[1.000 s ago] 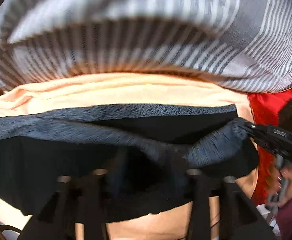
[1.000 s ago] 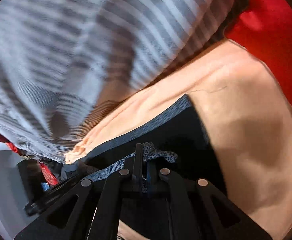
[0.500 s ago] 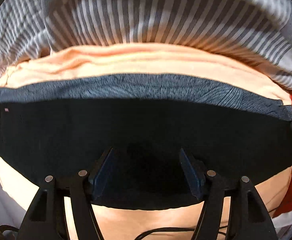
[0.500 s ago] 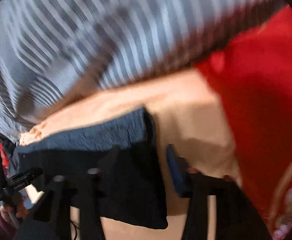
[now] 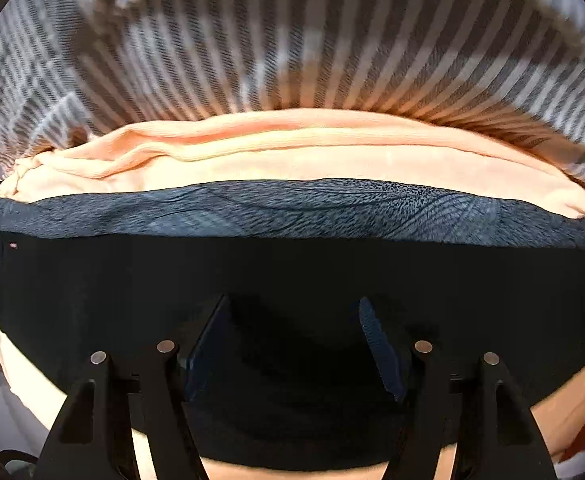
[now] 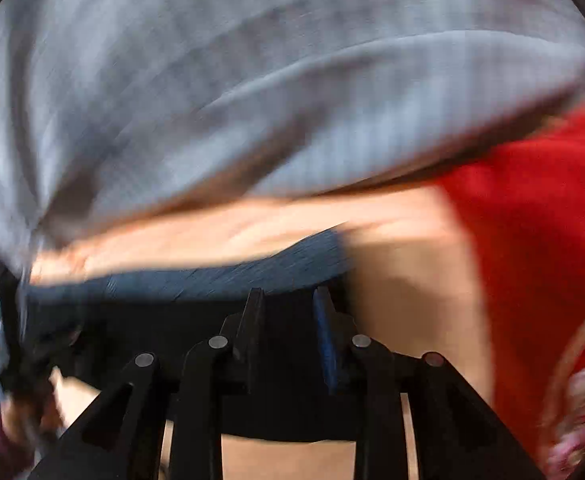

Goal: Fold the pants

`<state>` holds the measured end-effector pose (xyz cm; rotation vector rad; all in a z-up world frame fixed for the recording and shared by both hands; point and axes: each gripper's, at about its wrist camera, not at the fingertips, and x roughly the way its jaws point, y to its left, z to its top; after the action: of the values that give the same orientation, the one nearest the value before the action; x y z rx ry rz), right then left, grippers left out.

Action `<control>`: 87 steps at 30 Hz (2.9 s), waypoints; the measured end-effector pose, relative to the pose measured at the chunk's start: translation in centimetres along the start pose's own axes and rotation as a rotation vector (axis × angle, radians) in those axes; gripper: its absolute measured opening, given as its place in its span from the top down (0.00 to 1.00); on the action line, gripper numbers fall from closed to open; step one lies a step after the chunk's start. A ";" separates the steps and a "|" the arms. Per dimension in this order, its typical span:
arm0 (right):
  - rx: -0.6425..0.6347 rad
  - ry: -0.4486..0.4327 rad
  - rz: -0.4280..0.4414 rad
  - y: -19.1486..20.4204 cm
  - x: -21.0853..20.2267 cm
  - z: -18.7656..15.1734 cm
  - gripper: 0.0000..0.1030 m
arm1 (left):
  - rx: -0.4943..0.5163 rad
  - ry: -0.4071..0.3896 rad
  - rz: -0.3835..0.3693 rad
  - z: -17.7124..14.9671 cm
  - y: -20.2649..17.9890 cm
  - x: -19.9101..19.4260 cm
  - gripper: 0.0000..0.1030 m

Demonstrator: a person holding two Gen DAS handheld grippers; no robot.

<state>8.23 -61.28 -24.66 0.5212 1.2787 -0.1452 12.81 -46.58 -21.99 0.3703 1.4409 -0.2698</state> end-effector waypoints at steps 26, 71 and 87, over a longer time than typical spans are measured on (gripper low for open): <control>-0.081 -0.028 -0.160 16.1 5.8 -3.1 0.75 | -0.187 -0.013 0.182 3.8 22.4 6.1 0.30; 0.238 0.325 0.521 38.2 12.9 -17.7 0.82 | -0.114 -0.114 0.291 3.4 41.6 5.9 0.06; 0.320 0.132 0.306 26.5 3.4 -15.8 0.41 | 0.129 -0.042 0.001 -7.3 22.8 -1.2 0.06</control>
<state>5.65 -30.40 -23.20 1.0081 1.2938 -0.0588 15.08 -22.83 -19.52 0.4679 1.3860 -0.3684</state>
